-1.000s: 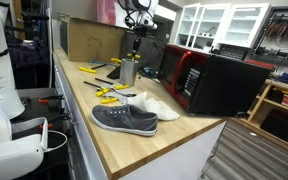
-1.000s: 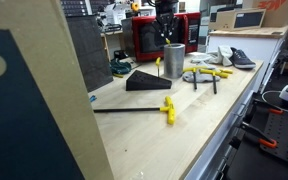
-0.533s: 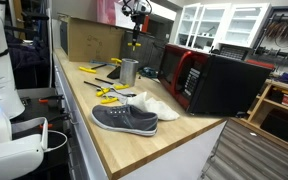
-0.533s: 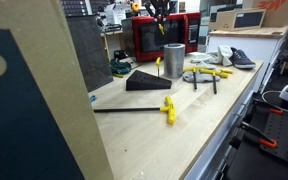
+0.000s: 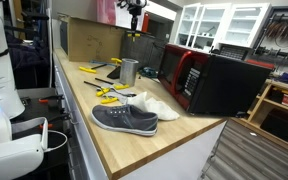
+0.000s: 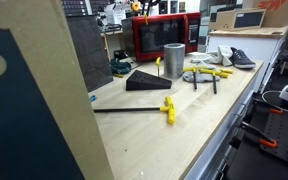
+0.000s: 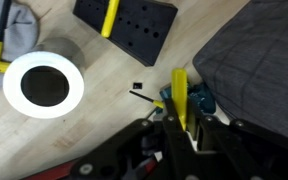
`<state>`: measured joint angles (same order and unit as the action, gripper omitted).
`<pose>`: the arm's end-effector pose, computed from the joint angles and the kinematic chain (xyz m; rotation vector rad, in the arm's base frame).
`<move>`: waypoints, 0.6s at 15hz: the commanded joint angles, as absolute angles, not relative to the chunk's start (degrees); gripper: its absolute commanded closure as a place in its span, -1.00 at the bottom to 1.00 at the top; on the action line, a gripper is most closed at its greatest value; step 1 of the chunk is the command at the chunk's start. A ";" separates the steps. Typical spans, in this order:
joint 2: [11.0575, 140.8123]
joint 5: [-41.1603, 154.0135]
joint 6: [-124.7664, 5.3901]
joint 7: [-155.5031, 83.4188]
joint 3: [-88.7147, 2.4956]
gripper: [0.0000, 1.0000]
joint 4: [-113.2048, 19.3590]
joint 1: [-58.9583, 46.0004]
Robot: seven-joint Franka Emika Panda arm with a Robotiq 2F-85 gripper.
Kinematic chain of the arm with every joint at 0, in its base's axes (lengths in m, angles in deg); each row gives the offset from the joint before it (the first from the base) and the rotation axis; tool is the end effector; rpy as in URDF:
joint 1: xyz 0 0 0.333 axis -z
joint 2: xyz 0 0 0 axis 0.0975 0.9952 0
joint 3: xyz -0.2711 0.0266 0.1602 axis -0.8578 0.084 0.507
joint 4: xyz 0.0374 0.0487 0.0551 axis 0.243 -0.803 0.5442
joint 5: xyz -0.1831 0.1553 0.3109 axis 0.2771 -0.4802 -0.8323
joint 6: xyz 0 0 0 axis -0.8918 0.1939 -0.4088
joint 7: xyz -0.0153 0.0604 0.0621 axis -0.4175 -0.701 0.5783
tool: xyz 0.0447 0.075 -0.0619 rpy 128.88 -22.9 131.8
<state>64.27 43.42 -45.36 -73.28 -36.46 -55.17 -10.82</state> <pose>0.6061 0.0920 0.5378 -2.7172 0.9334 -0.2367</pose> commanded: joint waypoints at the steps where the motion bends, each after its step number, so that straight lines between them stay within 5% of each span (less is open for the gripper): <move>1: 60.42 37.60 -53.32 -72.85 -35.18 0.92 -62.23 -11.17; 9: 58.28 29.47 -64.48 -70.98 -33.33 0.92 -73.41 -11.76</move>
<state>60.70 33.04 -60.09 -72.99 -33.68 -68.93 -11.62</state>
